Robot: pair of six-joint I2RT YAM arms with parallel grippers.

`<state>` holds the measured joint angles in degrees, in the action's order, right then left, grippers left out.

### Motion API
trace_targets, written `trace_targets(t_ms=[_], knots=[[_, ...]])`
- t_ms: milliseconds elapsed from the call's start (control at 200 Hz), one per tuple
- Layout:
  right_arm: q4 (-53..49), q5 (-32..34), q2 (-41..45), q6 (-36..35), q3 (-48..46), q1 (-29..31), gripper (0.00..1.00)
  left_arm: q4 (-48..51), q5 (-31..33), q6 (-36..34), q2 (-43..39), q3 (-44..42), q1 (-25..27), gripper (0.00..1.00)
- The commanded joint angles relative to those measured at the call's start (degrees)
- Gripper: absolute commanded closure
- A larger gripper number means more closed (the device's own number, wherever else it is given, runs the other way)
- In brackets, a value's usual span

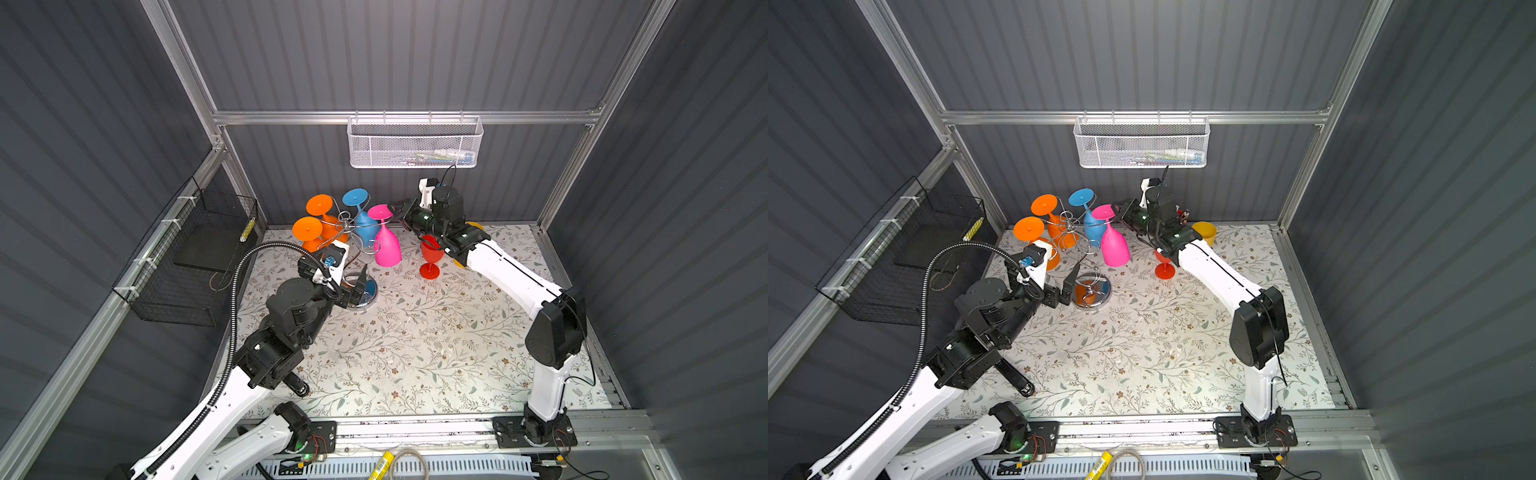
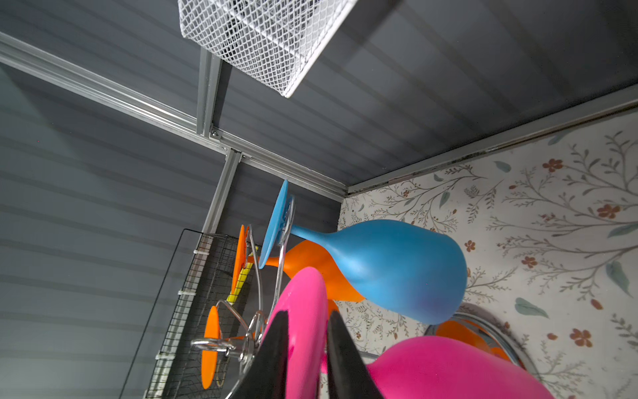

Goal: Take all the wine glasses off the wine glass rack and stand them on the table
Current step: 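Position the right gripper at the pink glass stem and close it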

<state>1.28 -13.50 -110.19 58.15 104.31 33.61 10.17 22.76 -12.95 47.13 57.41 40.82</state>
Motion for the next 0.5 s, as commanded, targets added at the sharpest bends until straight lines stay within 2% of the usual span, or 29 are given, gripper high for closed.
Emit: trace_targets(t_ms=[0, 190, 495], knots=[[-0.26, 1.45, -0.06, -1.04, 1.73, 0.47, 0.83, -1.65, -1.05, -0.56, -0.37, -0.68, -0.3, 0.0], [-0.03, 1.63, 0.46, -1.2, 1.51, 0.61, 0.93, -1.73, -0.87, -0.58, -0.3, -0.73, -0.38, 0.0], [0.23, 2.23, 1.55, -1.64, 1.33, 0.89, 0.97, -1.58, -0.96, -0.58, -0.23, -0.73, -0.3, 0.0]])
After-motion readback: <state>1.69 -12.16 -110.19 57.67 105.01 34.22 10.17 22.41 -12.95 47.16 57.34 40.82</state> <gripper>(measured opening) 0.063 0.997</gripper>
